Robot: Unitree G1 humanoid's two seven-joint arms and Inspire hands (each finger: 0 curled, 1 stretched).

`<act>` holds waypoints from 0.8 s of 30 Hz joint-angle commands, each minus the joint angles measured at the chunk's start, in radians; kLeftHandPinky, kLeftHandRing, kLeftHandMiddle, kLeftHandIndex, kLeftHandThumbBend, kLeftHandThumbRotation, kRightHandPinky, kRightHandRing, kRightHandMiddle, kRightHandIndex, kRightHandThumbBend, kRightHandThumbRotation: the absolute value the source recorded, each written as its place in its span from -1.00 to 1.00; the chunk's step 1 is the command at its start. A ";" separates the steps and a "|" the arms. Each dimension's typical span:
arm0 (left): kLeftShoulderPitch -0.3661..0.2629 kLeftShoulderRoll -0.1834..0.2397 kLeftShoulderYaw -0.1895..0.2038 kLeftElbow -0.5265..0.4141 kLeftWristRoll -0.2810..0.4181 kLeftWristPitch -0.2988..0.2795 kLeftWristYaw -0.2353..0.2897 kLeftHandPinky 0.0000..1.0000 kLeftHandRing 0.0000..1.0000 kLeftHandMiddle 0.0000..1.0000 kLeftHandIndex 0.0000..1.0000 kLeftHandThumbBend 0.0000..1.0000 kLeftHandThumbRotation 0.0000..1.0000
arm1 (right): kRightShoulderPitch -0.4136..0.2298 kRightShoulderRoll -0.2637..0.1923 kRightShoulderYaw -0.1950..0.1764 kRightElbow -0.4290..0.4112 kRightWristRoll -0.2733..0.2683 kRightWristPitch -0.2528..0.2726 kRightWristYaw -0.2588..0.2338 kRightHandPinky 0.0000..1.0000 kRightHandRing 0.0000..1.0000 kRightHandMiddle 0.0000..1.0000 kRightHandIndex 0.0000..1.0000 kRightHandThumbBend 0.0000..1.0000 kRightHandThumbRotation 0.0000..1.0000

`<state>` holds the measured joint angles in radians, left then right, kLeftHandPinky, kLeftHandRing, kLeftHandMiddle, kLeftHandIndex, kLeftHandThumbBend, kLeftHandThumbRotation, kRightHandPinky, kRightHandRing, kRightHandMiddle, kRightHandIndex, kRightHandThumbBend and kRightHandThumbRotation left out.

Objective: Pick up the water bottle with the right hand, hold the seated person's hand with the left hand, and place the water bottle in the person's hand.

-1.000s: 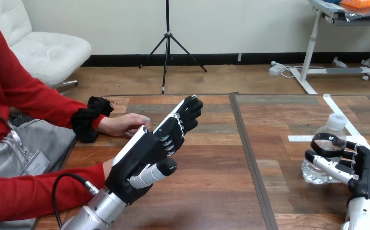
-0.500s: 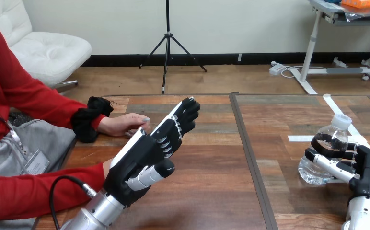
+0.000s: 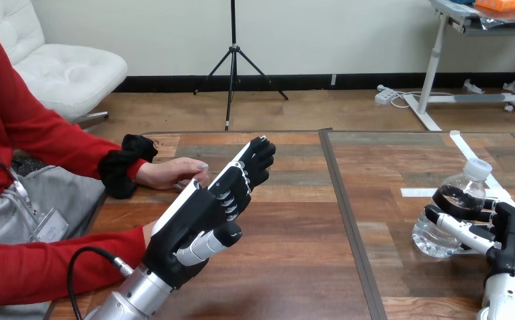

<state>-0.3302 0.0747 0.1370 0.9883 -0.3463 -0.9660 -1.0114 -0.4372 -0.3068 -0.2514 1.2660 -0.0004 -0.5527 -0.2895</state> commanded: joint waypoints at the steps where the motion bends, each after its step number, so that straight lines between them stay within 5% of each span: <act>1: -0.032 0.005 0.005 -0.033 -0.009 -0.008 0.003 1.00 1.00 1.00 1.00 1.00 0.54 | -0.086 0.002 -0.007 -0.054 0.013 -0.058 0.009 -0.42 -0.29 -0.12 -0.08 0.80 -1.00; 17: -0.027 0.009 -0.003 -0.044 0.015 -0.024 0.035 1.00 1.00 1.00 1.00 1.00 0.52 | -0.068 0.015 0.015 -0.120 -0.001 -0.109 0.014 -0.44 -0.31 -0.14 -0.08 0.80 -1.00; 24: -0.029 0.041 -0.009 -0.042 0.141 -0.187 0.141 0.96 1.00 1.00 1.00 1.00 0.55 | -0.048 0.026 0.025 -0.180 0.001 -0.134 0.047 -0.45 -0.31 -0.14 -0.07 0.82 -1.00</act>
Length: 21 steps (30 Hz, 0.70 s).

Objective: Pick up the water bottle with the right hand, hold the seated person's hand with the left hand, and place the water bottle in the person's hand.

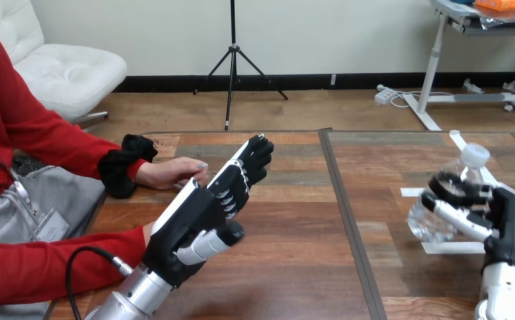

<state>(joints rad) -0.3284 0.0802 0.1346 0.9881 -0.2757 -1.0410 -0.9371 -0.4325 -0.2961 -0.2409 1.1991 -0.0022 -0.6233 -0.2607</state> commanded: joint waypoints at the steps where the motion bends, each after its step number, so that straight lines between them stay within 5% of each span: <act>1: -0.031 0.040 -0.007 -0.042 0.088 -0.130 0.082 0.95 1.00 1.00 1.00 1.00 0.55 | -0.049 0.017 0.015 -0.122 0.003 -0.067 0.024 -0.45 -0.31 -0.14 -0.07 0.81 -1.00; 12: -0.035 0.098 0.031 -0.086 0.358 -0.345 0.301 0.96 1.00 1.00 1.00 1.00 0.42 | -0.006 0.041 0.034 -0.246 0.021 -0.089 0.132 -0.45 -0.31 -0.12 -0.07 0.77 -1.00; 17: -0.031 0.122 0.029 -0.120 0.440 -0.346 0.388 0.99 1.00 1.00 1.00 1.00 0.26 | 0.013 0.044 0.052 -0.309 -0.004 -0.087 0.148 -0.45 -0.31 -0.11 -0.07 0.77 -1.00; 21: -0.028 0.139 0.001 -0.149 0.438 -0.309 0.426 1.00 1.00 1.00 1.00 1.00 0.16 | 0.035 0.054 0.070 -0.385 -0.014 -0.070 0.161 -0.45 -0.32 -0.11 -0.07 0.77 -1.00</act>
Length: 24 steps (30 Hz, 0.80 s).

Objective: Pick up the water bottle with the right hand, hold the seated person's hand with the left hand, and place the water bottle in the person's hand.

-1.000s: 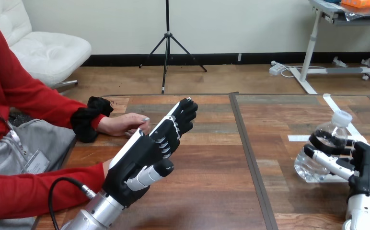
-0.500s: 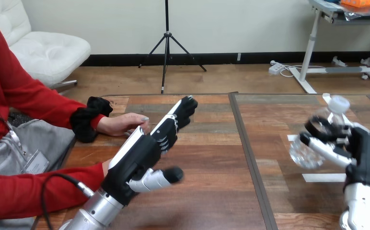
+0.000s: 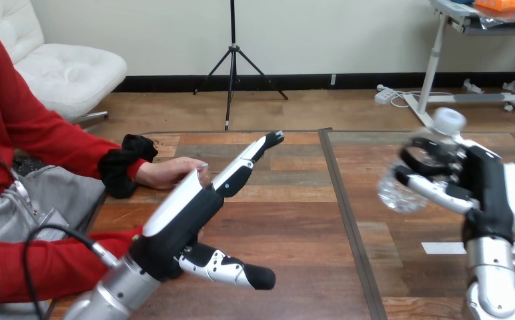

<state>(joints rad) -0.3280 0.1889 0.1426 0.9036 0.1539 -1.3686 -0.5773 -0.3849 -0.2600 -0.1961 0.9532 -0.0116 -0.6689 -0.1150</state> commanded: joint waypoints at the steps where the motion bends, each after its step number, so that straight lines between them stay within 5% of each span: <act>1: -0.029 0.035 -0.015 -0.066 0.002 0.028 0.071 0.96 1.00 1.00 1.00 1.00 0.13 | -0.008 0.020 0.029 -0.154 -0.006 -0.021 0.019 -0.45 -0.32 -0.11 -0.07 0.77 -1.00; 9: -0.043 0.080 -0.014 -0.062 0.060 0.073 0.144 0.69 0.98 1.00 1.00 1.00 0.04 | 0.036 0.038 0.069 -0.314 -0.056 0.031 0.019 -0.47 -0.35 -0.16 -0.07 0.77 -1.00; 14: -0.059 0.108 -0.003 -0.053 0.125 0.072 0.207 0.72 0.98 1.00 1.00 1.00 0.04 | 0.053 0.052 0.087 -0.383 -0.067 0.055 0.028 -0.48 -0.36 -0.17 -0.07 0.76 -1.00; 24: -0.067 0.188 -0.002 -0.094 0.269 0.164 0.341 0.82 1.00 1.00 1.00 1.00 0.05 | 0.066 0.071 0.125 -0.455 -0.104 0.091 0.025 -0.47 -0.36 -0.15 -0.09 0.79 -1.00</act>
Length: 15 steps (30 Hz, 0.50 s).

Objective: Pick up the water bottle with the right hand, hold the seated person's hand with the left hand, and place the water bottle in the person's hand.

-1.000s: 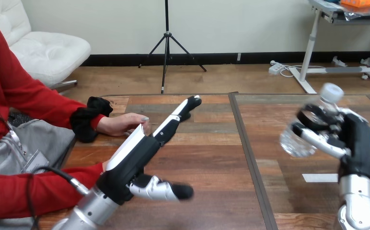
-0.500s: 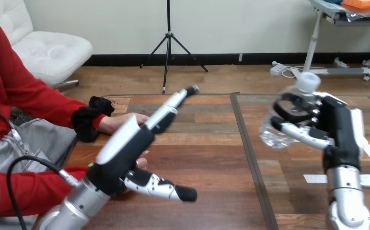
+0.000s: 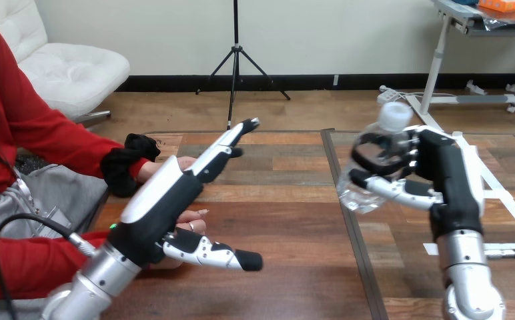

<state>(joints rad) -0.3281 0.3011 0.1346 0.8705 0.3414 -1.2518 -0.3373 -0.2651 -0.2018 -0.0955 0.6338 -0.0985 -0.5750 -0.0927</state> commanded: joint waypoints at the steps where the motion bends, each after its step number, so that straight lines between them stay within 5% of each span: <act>1: -0.069 0.084 0.004 -0.063 0.096 0.054 0.116 0.81 1.00 1.00 1.00 1.00 0.06 | -0.053 0.014 0.027 -0.140 -0.019 -0.001 0.003 -0.48 -0.36 -0.15 -0.09 0.79 -1.00; 15: -0.126 0.218 -0.051 -0.035 0.262 0.111 0.319 0.55 0.86 0.95 0.98 1.00 0.05 | -0.063 0.018 0.061 -0.113 -0.032 -0.029 0.025 -0.49 -0.37 -0.14 -0.09 0.81 -1.00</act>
<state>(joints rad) -0.3548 0.4496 0.1068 0.8615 0.5683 -1.1441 -0.0997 -0.2523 -0.1893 -0.0420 0.5637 -0.1227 -0.5679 -0.0657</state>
